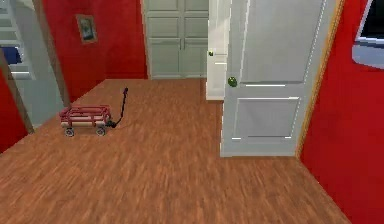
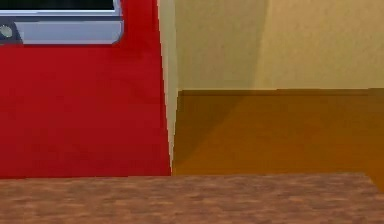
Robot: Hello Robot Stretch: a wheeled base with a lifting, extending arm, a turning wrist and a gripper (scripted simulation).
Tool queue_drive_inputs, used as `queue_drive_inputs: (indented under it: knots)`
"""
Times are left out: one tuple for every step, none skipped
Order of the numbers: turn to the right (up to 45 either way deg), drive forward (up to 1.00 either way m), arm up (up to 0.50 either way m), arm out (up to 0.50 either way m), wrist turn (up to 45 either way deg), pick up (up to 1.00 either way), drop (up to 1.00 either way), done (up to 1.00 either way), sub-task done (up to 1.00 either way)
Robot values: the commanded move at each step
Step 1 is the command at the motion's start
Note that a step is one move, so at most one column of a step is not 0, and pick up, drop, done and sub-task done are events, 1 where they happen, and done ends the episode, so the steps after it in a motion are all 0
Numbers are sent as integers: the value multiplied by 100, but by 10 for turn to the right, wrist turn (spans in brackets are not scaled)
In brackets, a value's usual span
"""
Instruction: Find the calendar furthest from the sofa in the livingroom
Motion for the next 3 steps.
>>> queue_drive_inputs:
  knots:
    - [0, 100, 0, 0, 0, 0, 0, 0, 0]
    - [-30, 0, 0, 0, 0, 0, 0, 0, 0]
    - [0, 100, 0, 0, 0, 0, 0, 0, 0]
